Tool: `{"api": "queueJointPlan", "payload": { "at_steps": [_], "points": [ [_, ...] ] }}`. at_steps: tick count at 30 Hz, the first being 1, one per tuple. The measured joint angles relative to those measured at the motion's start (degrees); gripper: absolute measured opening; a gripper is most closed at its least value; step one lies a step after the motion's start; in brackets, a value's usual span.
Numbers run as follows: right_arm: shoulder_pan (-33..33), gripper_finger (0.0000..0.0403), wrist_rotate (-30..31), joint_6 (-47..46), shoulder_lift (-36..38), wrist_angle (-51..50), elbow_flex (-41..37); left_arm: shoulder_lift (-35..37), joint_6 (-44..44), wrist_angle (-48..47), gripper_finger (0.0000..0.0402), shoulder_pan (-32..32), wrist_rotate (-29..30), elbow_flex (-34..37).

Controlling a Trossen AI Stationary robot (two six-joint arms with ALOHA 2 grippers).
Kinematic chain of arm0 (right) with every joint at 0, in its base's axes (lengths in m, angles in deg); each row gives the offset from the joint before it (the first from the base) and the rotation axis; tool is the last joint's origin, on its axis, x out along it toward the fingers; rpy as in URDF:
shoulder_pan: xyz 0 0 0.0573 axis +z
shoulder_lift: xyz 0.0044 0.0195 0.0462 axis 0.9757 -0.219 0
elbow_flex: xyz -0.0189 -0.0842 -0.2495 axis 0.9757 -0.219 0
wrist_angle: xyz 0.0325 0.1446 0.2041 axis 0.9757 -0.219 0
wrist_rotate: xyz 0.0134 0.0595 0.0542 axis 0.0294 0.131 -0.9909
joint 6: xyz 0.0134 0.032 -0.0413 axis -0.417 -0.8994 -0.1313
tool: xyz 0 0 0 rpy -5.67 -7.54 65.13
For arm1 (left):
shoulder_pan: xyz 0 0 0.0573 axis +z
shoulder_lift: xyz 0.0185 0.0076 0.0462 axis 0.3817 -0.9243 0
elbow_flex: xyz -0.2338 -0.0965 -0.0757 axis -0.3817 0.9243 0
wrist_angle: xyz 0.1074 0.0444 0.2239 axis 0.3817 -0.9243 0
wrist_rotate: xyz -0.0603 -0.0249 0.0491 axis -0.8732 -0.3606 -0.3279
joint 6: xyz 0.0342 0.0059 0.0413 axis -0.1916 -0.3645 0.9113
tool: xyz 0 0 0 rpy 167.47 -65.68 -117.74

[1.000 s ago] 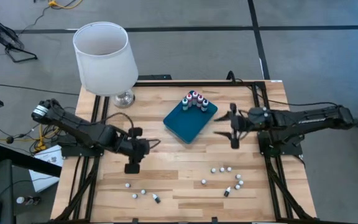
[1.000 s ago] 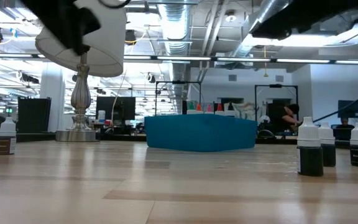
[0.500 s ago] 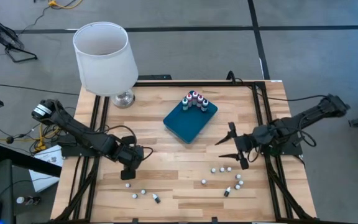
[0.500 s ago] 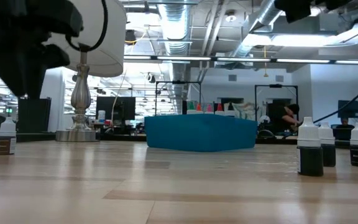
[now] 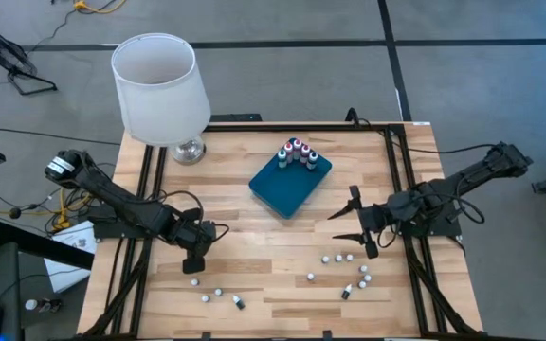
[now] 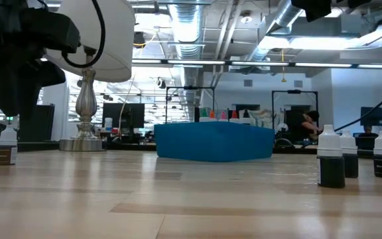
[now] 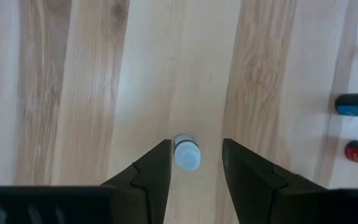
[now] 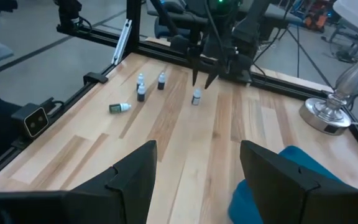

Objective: Pick & Place food coloring
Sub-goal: Put the small brown food coloring bottle into the blue container

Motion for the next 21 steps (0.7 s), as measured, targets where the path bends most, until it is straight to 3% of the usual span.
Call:
{"api": "queueJointPlan", "payload": {
  "at_steps": [21],
  "points": [
    [0.00, 0.0223, -0.04, 0.04, 0.00, -0.04, 0.00, -0.48, 3.25, 0.06, 0.0135, 0.04, -1.40, 0.02]
  ]
}}
